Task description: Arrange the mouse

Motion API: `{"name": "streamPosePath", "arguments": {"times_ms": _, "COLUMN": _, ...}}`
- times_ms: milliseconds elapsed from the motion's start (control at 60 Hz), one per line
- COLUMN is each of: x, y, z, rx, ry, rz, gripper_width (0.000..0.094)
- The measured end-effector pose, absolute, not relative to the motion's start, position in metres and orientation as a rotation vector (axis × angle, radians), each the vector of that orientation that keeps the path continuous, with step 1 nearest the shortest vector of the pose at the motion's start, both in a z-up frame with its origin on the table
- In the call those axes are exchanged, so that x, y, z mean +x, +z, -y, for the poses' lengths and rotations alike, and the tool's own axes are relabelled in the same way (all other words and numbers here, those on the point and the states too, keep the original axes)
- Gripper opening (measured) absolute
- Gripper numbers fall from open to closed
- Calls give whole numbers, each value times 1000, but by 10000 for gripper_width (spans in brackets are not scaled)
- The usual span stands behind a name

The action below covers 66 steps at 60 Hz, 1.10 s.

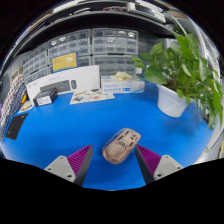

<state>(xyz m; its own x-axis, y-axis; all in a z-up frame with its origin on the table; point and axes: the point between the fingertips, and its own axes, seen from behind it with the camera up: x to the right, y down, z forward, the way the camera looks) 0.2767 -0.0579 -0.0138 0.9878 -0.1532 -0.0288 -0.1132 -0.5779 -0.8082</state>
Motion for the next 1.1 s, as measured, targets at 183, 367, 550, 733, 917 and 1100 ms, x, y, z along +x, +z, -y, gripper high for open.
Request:
{"name": "streamPosePath", "arguments": {"times_ms": 183, "x": 271, "y": -19, "z": 12, "rx": -2216, "ry": 10, "rz": -90, "gripper_width": 819}}
{"name": "streamPosePath", "arguments": {"times_ms": 367, "x": 272, "y": -18, "z": -14, "rx": -2218, "ry": 20, "rz": -63, "gripper_width": 584}}
{"name": "streamPosePath", "arguments": {"times_ms": 550, "x": 270, "y": -19, "z": -20, "rx": -2223, "ry": 11, "rz": -16, "gripper_width": 437}}
{"name": "streamPosePath", "arguments": {"times_ms": 733, "x": 269, "y": -21, "z": -19, "rx": -2270, "ry": 12, "rz": 11, "gripper_width": 354}}
{"name": "streamPosePath", "arguments": {"times_ms": 917, "x": 259, "y": 1, "z": -22, "rx": -2284, "ry": -46, "rz": -77, "gripper_width": 357}}
{"name": "streamPosePath", "arguments": {"times_ms": 1100, "x": 175, "y": 115, "z": -53, "rx": -2129, "ry": -76, "rz": -134, "gripper_width": 355}}
